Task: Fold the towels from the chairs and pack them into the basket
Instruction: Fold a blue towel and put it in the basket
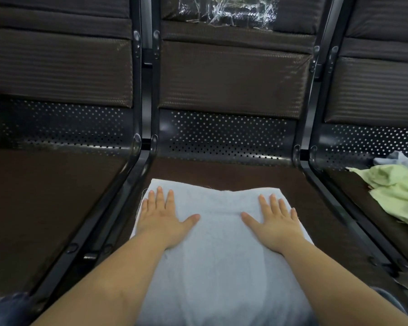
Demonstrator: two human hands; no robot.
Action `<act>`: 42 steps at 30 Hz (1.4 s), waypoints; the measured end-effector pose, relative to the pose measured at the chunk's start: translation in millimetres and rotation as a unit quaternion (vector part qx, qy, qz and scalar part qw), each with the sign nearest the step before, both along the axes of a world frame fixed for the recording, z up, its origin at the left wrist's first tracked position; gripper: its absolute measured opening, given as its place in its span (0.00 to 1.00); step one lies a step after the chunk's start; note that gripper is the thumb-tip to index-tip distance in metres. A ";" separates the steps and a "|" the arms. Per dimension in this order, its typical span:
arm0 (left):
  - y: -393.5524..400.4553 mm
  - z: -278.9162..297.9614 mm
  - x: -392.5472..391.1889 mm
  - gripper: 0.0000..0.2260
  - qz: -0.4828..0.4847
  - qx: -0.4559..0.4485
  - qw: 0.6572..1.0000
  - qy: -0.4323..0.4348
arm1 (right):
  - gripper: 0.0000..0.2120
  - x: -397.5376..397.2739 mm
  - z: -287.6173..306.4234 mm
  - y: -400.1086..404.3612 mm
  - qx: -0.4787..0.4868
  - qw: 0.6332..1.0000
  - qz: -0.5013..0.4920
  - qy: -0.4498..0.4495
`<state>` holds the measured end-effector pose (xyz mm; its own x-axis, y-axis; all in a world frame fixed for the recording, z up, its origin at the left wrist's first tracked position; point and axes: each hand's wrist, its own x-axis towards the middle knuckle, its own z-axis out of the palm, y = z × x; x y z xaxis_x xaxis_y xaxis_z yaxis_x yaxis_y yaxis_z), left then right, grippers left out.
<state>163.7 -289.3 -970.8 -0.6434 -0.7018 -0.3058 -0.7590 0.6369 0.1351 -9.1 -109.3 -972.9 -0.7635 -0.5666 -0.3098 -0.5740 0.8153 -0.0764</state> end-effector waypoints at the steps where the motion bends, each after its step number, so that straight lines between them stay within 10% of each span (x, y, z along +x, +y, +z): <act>1: -6.0 -1.7 -6.8 0.43 0.001 -0.003 1.000 0.000 | 0.40 -7.8 -1.7 -5.7 0.000 1.000 0.003 0.003; 14: -90.4 -21.1 -88.3 0.40 -0.003 -0.050 0.999 0.014 | 0.38 -98.3 -22.4 -81.2 -0.031 0.998 0.032 0.038; 22: -76.9 -12.9 -82.6 0.21 -0.067 -0.189 0.961 0.188 | 0.28 -79.0 -5.5 -74.1 -0.124 0.979 0.104 0.122; 32: 24.4 32.2 -29.1 0.28 -0.226 0.003 0.972 -0.065 | 0.34 43.2 31.5 -32.6 -0.002 0.976 0.208 -0.061; 42: 36.7 67.8 95.4 0.32 -0.142 0.067 0.981 -0.111 | 0.41 49.5 67.5 60.5 0.125 0.982 0.052 -0.132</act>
